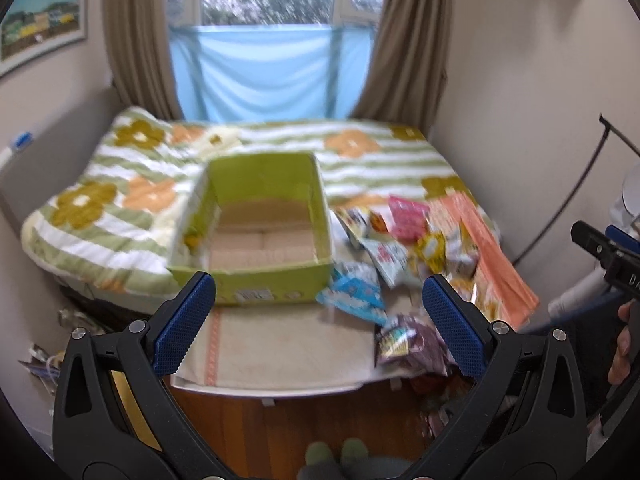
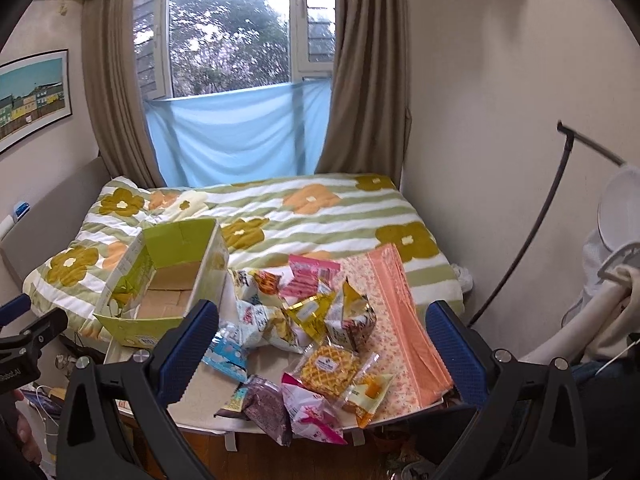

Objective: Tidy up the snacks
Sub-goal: 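Grasp the purple snack bag with the left gripper while the right gripper grasps the pink-white bag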

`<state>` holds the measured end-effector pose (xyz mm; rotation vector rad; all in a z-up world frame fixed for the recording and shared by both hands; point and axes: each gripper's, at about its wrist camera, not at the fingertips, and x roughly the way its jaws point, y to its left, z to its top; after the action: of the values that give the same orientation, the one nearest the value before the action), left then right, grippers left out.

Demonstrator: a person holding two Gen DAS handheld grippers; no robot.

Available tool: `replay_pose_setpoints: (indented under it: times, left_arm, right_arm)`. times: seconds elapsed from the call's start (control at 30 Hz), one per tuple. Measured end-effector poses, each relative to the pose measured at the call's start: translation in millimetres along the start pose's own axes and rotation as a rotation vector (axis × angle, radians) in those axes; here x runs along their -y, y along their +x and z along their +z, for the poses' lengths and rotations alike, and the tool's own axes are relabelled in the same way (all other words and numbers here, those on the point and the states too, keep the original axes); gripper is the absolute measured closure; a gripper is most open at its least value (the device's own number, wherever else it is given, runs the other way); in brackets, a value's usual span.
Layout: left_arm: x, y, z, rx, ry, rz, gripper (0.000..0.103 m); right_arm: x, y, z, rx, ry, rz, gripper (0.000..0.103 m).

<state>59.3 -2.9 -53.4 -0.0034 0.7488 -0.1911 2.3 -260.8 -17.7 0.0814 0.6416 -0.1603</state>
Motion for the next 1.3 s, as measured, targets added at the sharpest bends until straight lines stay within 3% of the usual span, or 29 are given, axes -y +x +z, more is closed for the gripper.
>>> replay_pose_setpoints:
  times: [0.33, 0.5, 0.73, 0.97, 1.03, 1.17, 1.3]
  left_arm:
    - [37.3, 95.8, -38.1, -0.233, -0.02, -0.143, 0.001]
    - [61.7, 140.4, -56.9, -0.333, -0.057, -0.141, 0.001]
    - [80.8, 184.8, -83.8, -0.444, -0.089, -0.127, 0.001]
    - [92.6, 219.0, -105.5, -0.519, -0.113, -0.128, 0.001]
    - [96.1, 226.9, -109.3, -0.534, -0.116, -0.129, 0.008]
    - [104.7, 237.4, -112.5, -0.543, -0.126, -0.147, 0.01]
    - [107.6, 241.3, -112.0, -0.53, -0.133, -0.154, 0.019]
  right_arm:
    - [41.9, 68.3, -51.8, -0.231, 0.08, 0.073, 0.0]
    - [49.1, 103.9, -80.3, -0.324, 0.069, 0.18, 0.0]
    - [37.9, 145.1, -121.7, -0.415, -0.05, 0.35, 0.002]
    - [31.8, 183.4, -150.6, -0.527, -0.075, 0.472, 0.016]
    - [31.5, 191.8, -154.1, -0.538, -0.08, 0.491, 0.017]
    - [33.9, 207.8, -157.7, -0.579, -0.078, 0.546, 0.018]
    - [37.0, 219.1, -157.7, -0.603, -0.078, 0.582, 0.029]
